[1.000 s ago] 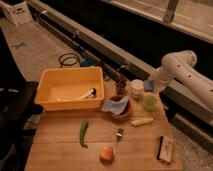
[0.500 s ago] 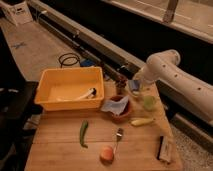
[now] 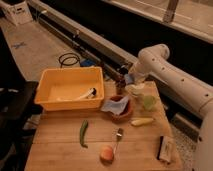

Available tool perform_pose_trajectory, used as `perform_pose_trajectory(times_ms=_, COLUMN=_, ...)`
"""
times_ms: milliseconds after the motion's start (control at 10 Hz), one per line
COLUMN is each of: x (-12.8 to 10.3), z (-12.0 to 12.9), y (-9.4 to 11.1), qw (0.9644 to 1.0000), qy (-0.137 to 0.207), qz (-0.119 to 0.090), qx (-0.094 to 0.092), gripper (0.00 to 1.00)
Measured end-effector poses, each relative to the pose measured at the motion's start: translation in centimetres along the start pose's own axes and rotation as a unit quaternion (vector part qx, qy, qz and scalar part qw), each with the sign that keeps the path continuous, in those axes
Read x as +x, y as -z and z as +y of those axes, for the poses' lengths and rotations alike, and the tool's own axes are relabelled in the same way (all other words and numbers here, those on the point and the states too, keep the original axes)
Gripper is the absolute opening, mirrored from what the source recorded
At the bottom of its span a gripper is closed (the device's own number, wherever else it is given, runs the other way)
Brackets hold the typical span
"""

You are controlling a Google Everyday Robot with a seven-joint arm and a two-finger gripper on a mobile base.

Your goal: Place sponge in paper cup

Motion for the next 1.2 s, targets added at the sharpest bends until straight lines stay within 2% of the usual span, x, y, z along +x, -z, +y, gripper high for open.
perform_pose_trajectory(times_ms=300, x=1.3, z=0.3, y=-1.6, qw=0.9998, qy=-0.013, qz=0.000, qx=-0.015, gripper=0.00)
perform_pose_trajectory(times_ms=600, x=2.6, z=0.5, y=-2.4, qw=0.9994, qy=-0.025, qz=0.004, qx=-0.023, gripper=0.02)
perform_pose_trajectory(times_ms=1200, x=4.7, z=1.1, y=-3.2, qw=0.9975, qy=-0.058, qz=0.011, qx=-0.038, gripper=0.61)
